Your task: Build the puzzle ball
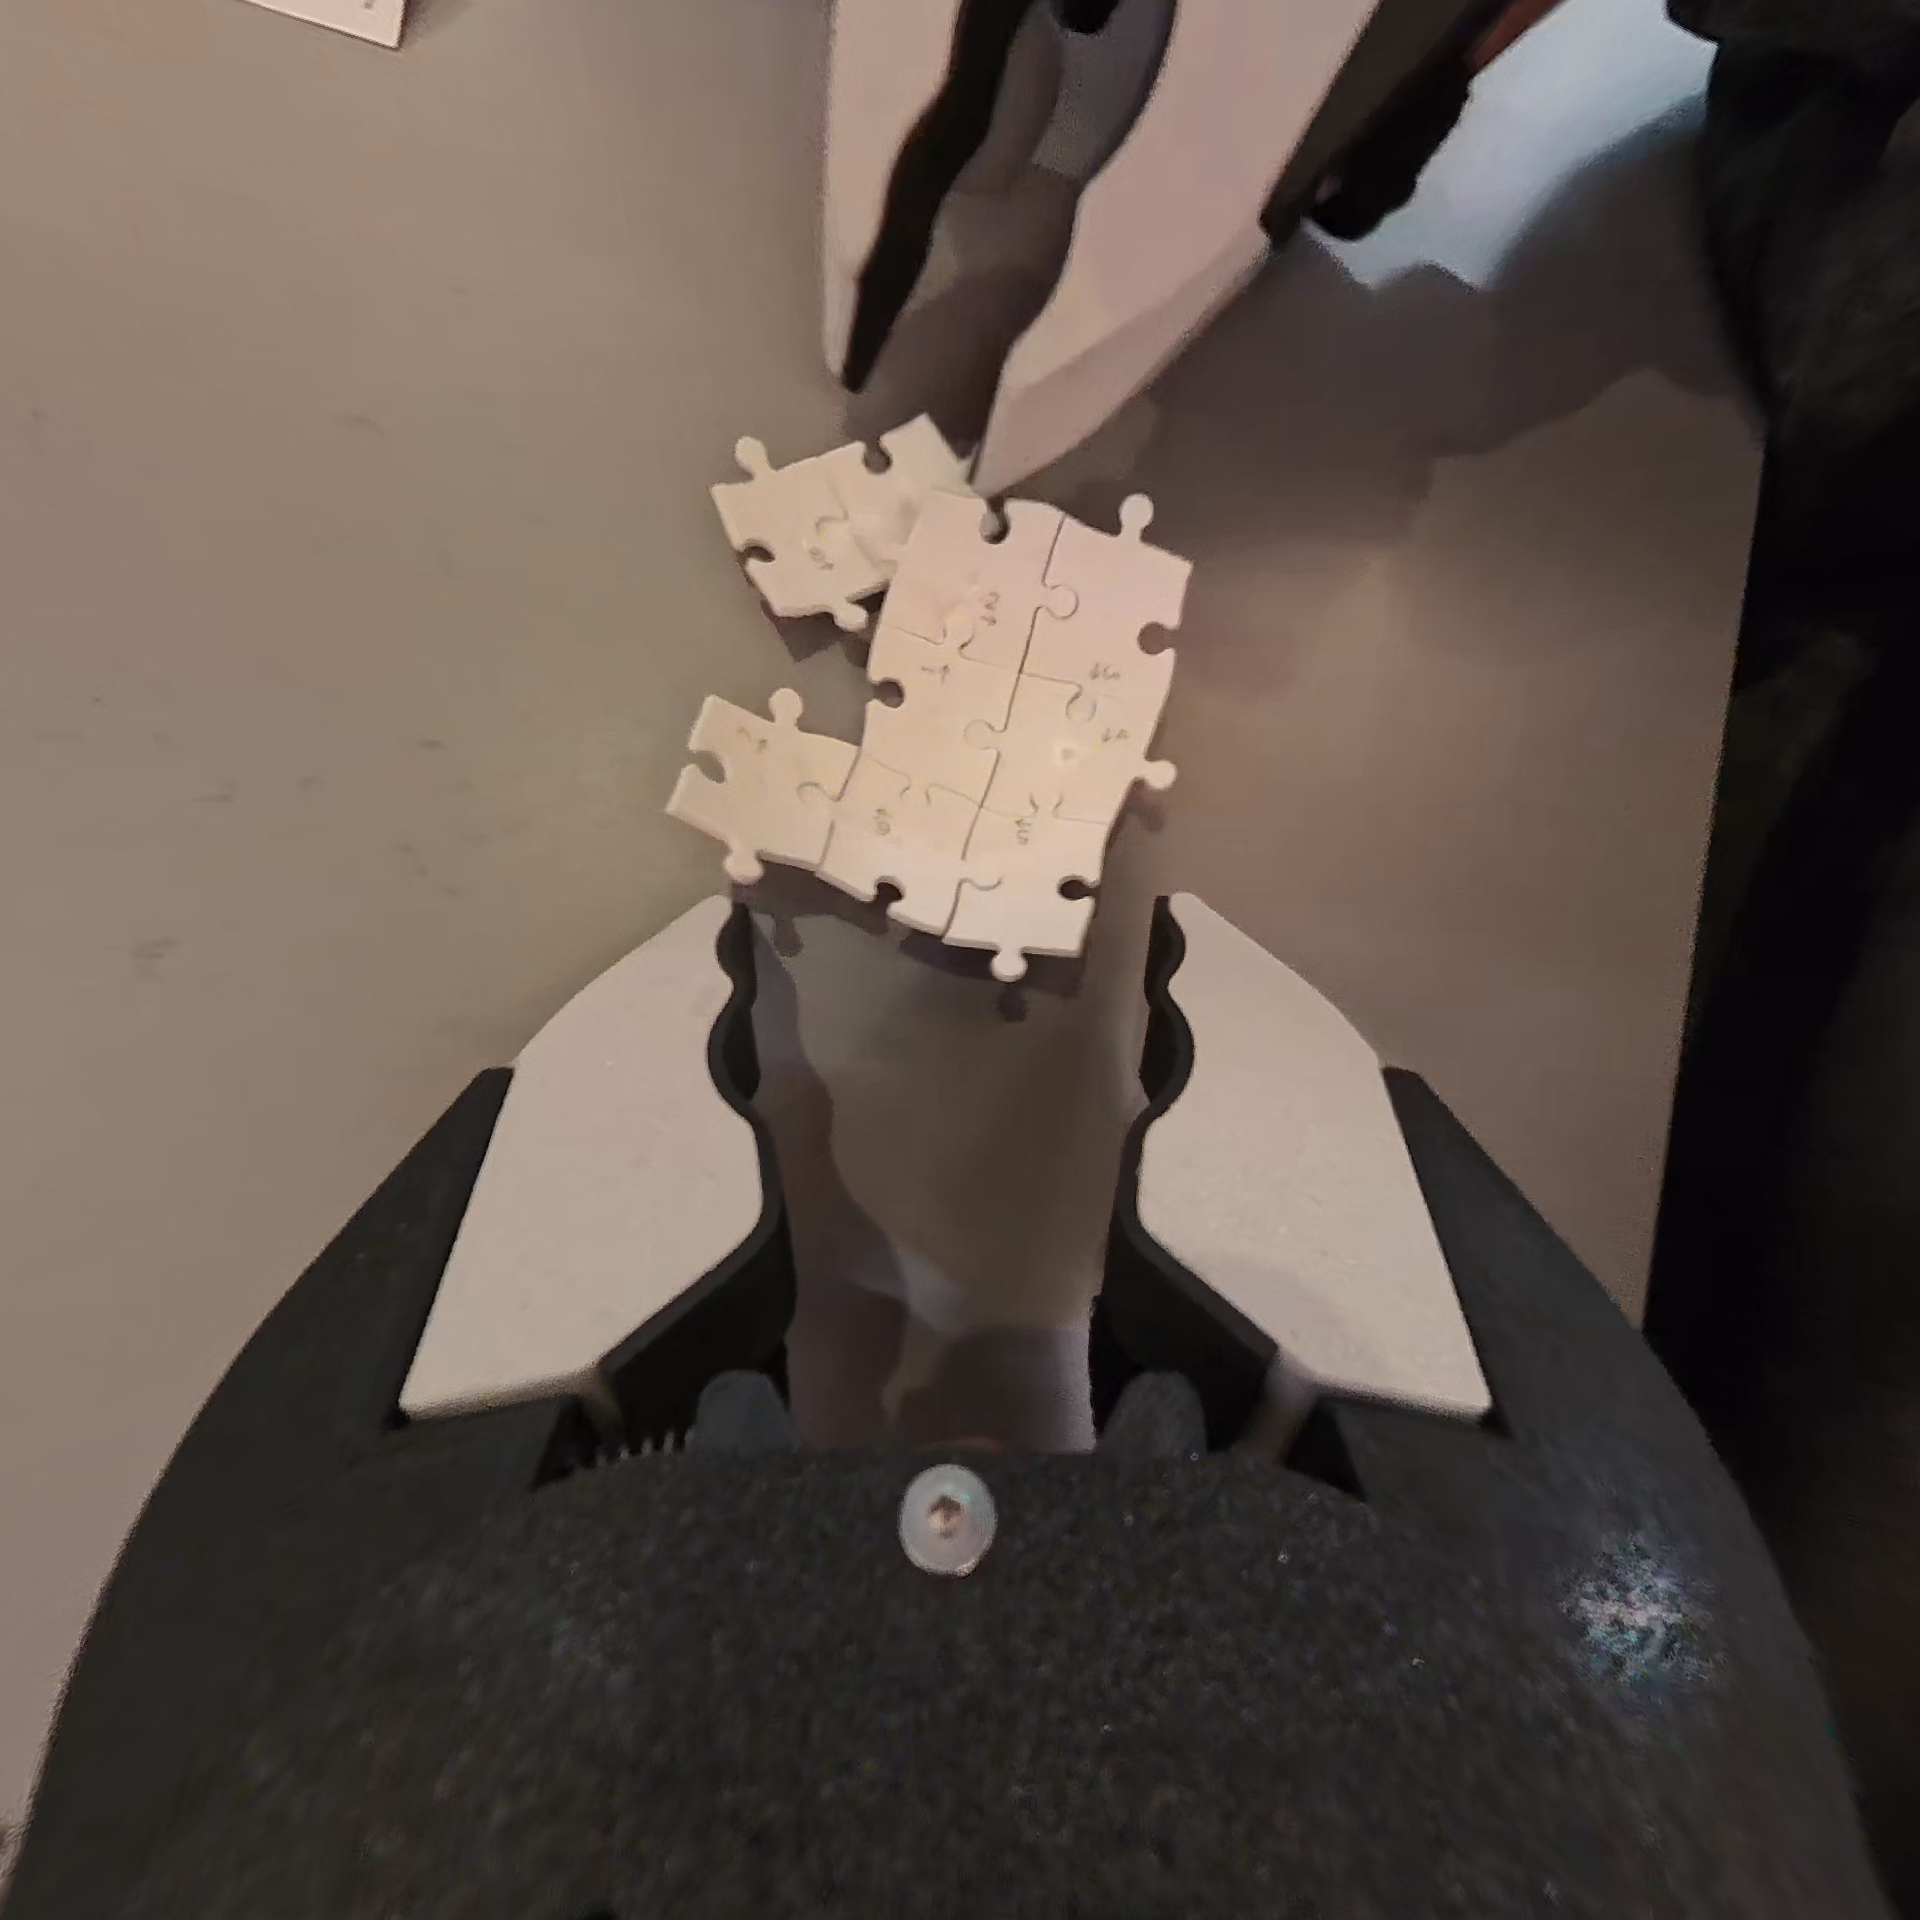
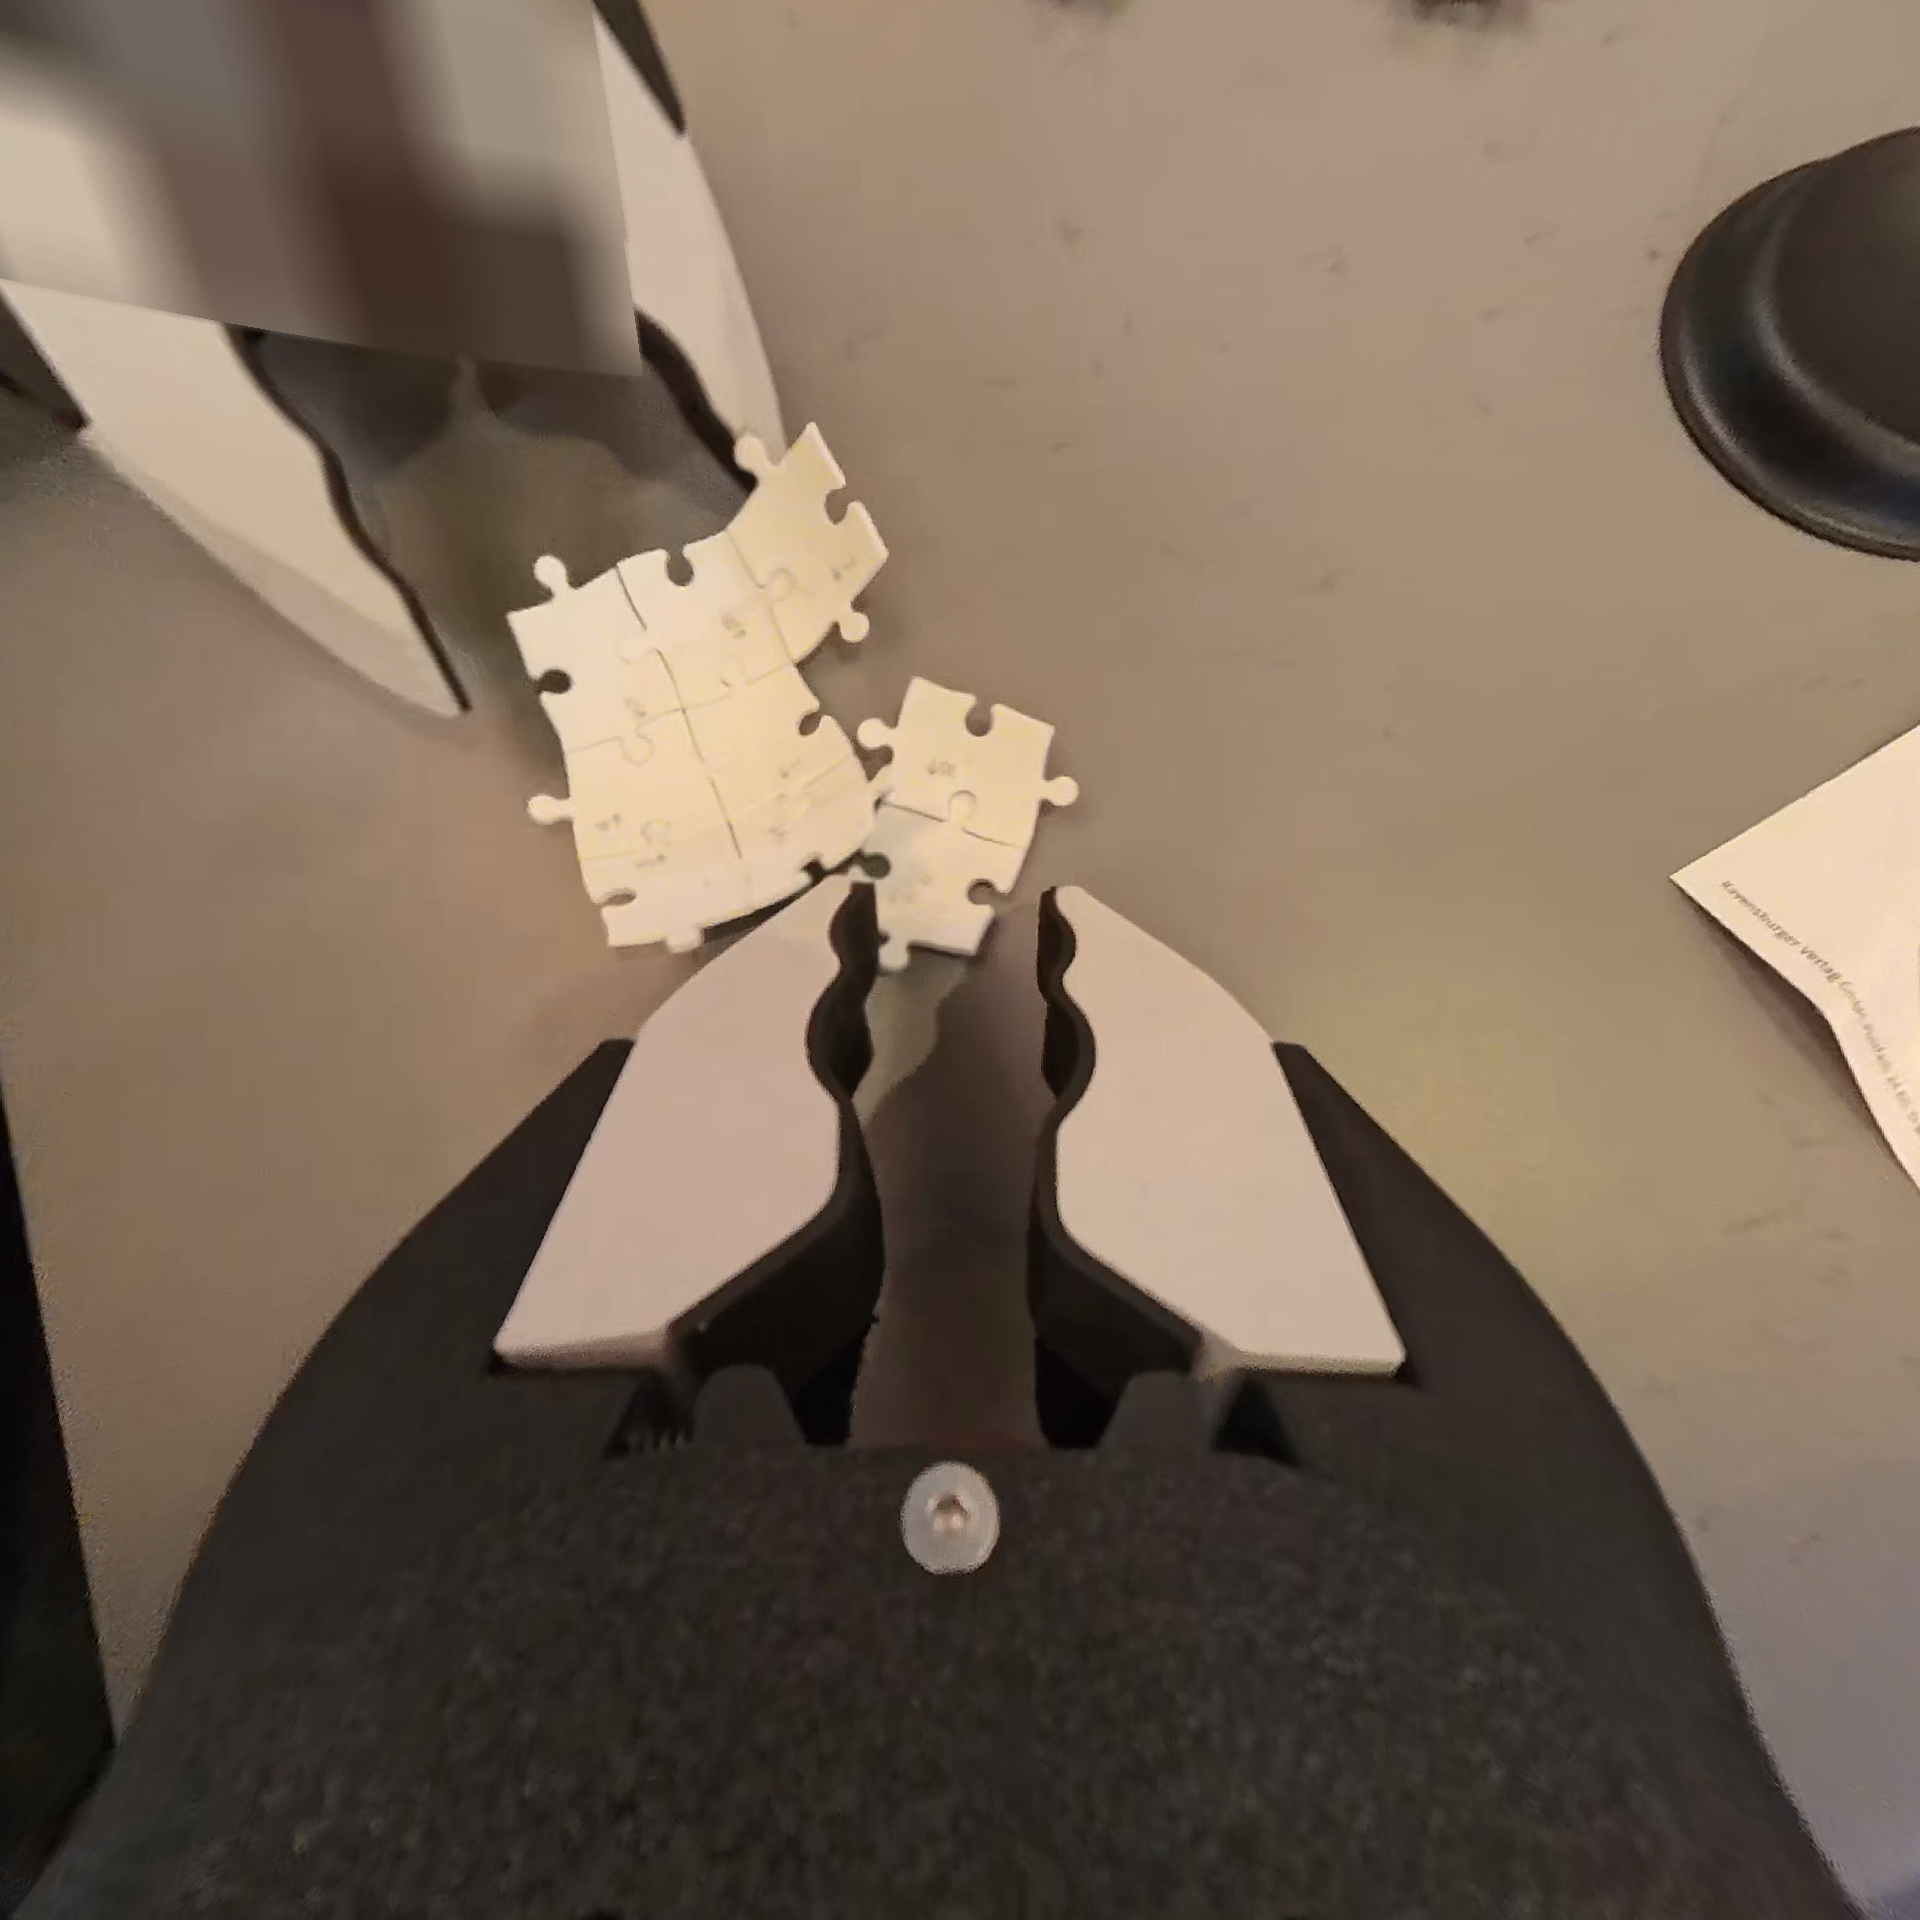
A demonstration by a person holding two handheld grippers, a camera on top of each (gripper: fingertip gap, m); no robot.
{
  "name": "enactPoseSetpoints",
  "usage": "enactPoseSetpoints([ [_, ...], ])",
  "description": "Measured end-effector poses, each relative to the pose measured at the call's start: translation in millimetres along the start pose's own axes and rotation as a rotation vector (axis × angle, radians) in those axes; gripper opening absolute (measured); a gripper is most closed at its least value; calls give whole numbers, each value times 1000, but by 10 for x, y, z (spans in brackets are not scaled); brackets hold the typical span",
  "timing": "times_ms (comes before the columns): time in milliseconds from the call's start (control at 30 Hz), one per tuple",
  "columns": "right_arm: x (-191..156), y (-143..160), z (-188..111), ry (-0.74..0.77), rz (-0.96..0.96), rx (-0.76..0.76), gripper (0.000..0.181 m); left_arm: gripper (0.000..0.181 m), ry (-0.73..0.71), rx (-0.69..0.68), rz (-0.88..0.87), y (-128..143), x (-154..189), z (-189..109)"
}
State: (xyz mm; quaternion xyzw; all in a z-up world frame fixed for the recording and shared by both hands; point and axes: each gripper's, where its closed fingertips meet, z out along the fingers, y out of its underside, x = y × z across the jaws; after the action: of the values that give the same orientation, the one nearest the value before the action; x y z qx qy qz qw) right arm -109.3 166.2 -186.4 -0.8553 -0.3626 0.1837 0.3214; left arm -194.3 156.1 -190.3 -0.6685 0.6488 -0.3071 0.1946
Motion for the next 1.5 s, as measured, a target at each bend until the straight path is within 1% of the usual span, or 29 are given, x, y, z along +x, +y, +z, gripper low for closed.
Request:
enactPoseSetpoints([
  [33, -24, 12, 5, 0, -19, -8, 29, 71, -9, -1, -1, 3, -24, -5],
  [100, -55, 28, 7, 15, -57, -15, 31, 70, -24, -6, 3, 9, -57, -10],
  [167, -57, 73, -13, 53, -91, -39, 36, 70, -41, -14, 12, 20, -82, -14],
  [300, -42, 115, -8, 111, -142, -51, 37, 69, -77, -26, 29, 46, -141, -28],
  [400, -39, 91, 26, 121, -139, -44, 31, 69, -78, -26, 20, 52, -162, -42],
  [467, -12, 99, 23, 139, -145, -50, 19, 69, -81, -26, 19, 55, -165, -51],
  [700, 39, 115, -32, 180, -161, -52, 17, 68, -23, 8, 1, -1, -47, -45],
  [833, -1, 13, -173, 238, -223, -35, 17, 67, -11, 14, -3, -17, -18, -34],
  [900, -33, -22, -258, 276, -241, -54, 17, 67, -8, 15, -6, -21, -13, -27],
  [1033, -56, -87, -410, 404, -283, -76, 17, 67, 0, 13, -8, -26, 12, -9],
  [1133, -190, -24, -394, 375, -302, -109, 17, 67, 4, 6, -4, -15, 33, 14],
  [1233, -287, -28, -353, 365, -311, -125, 17, 67, 9, 6, -2, -23, 52, 26],
  [1433, -372, 68, -280, 322, -243, -263, 17, 67, 6, 1, 9, -29, 80, 31],
  [1500, -387, 93, -253, 300, -210, -279, 17, 67, 8, 2, 9, -36, 88, 26],
])
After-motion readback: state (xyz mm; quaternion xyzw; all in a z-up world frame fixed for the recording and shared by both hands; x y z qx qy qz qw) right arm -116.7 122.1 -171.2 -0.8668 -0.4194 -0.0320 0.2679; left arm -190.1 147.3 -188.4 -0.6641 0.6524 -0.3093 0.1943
